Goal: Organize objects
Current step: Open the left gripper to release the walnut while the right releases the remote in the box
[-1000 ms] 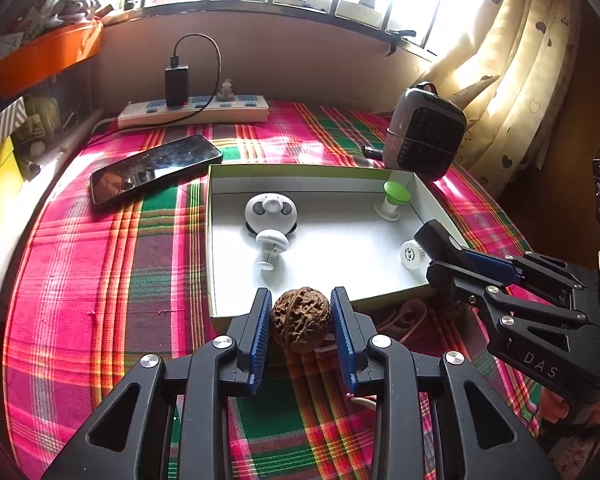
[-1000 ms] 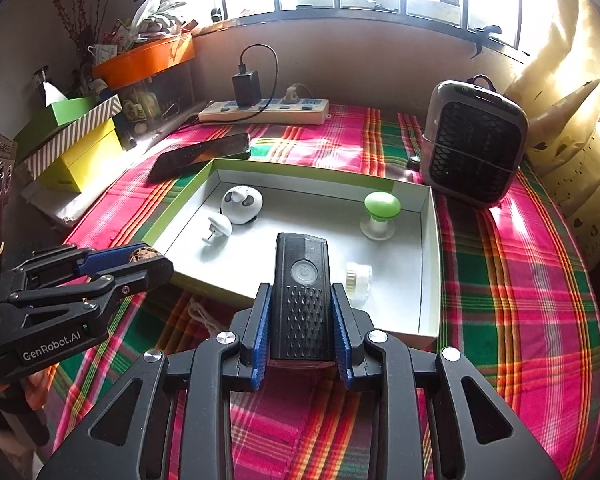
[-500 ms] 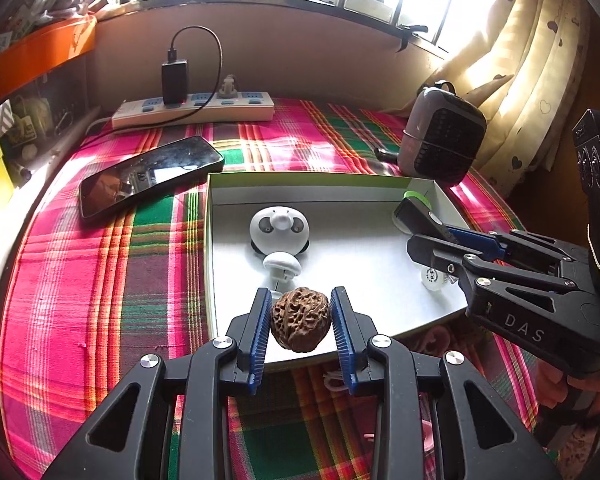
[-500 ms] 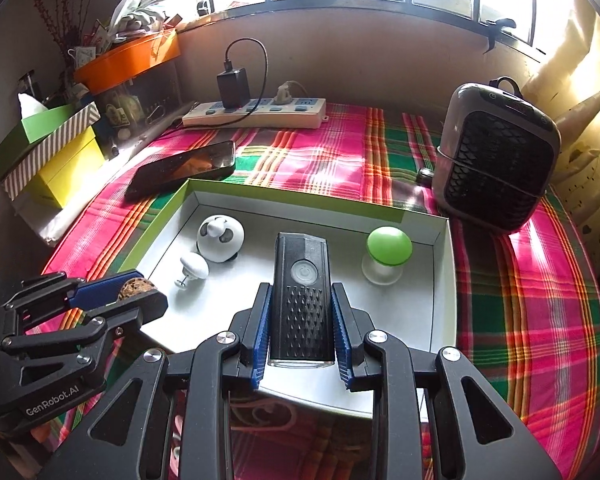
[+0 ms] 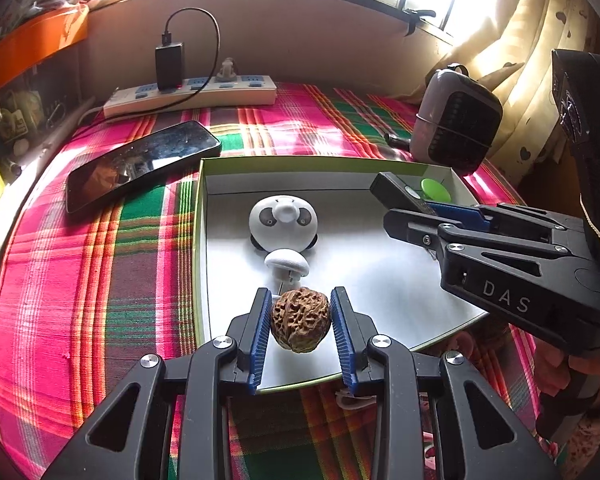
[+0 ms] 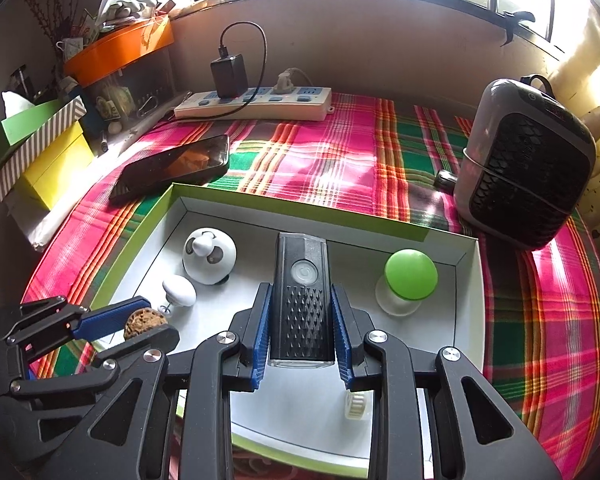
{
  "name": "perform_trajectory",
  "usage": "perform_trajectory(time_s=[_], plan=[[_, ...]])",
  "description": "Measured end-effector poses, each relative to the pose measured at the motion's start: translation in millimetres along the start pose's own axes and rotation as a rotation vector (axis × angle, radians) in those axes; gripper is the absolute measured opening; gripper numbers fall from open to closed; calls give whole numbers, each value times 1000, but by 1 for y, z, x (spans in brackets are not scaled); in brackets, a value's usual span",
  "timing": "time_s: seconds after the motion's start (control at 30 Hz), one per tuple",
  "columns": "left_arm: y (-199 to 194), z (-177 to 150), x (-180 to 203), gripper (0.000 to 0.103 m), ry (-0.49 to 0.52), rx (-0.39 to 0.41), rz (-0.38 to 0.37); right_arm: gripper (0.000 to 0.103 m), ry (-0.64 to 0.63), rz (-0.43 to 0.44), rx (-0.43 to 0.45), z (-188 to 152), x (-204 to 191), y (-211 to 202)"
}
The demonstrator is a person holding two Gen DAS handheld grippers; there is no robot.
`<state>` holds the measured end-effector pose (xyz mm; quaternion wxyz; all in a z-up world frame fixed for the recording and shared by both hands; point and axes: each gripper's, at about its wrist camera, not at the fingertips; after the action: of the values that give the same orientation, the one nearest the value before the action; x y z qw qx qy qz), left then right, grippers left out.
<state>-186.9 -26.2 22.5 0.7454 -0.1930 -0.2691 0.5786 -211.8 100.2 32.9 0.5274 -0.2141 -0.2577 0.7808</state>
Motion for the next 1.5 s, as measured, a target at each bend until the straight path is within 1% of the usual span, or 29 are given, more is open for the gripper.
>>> perform_trajectory(time_s=[0.27, 0.67, 1.5], plan=[[1, 1, 0, 28, 12, 10, 14, 29, 0, -2, -32, 2, -1, 17], [4, 1, -2, 28, 15, 14, 18, 29, -9, -23, -59, 0, -2, 31], [5, 1, -1, 29, 16, 11, 18, 29, -13, -31, -57, -1, -4, 33]])
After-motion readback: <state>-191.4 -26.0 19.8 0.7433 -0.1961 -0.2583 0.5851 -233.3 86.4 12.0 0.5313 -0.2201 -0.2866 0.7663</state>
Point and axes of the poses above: each gripper's, at about its wrist camera, not at the fingertips, and y roughly the way its jaws point, x to its right, z to its top, and after that the axes turned 13 degrees about x, right-handed
